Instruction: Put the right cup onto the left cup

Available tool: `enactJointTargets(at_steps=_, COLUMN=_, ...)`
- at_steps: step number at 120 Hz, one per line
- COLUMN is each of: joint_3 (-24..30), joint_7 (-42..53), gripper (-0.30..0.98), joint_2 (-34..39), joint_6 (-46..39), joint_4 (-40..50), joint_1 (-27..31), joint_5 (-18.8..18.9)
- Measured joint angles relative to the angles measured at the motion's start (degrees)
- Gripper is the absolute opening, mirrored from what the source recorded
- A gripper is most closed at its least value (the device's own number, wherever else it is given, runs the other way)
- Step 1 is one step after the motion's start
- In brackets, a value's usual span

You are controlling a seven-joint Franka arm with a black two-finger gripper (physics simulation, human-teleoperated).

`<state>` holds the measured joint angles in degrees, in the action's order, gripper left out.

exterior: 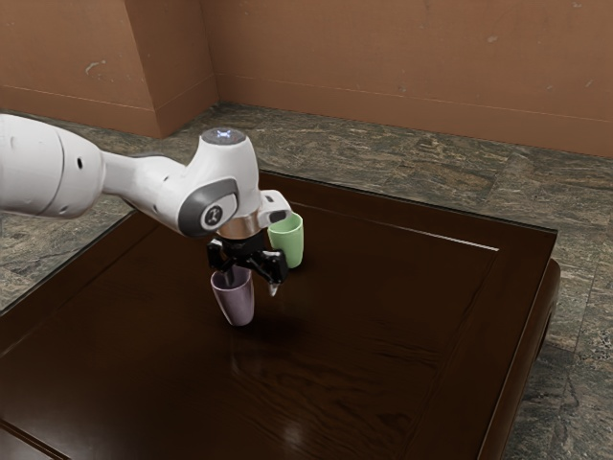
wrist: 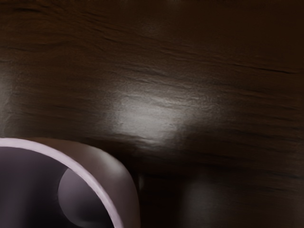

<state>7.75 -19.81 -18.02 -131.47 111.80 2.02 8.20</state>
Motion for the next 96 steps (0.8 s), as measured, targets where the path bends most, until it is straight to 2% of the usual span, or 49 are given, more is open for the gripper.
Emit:
enactJointTargets(at_steps=52, joint_3=-0.4, joint_7=-2.8, gripper=0.06, joint_2=-2.0, joint_6=-2.8, joint_4=-0.1, joint_1=0.8, joint_5=0.5)
enactJointTargets(at_steps=72, joint_3=-0.6, joint_7=-3.5, gripper=-0.04, joint_2=-2.0, joint_6=-2.9, joint_4=-0.1, joint_1=0.8, joint_5=0.6)
enactJointTargets(at_steps=96, joint_3=-0.6, joint_7=-3.9, gripper=-0.07, joint_2=-0.8, joint_6=-2.2, joint_4=-0.6, joint_1=0.7, joint_5=0.7)
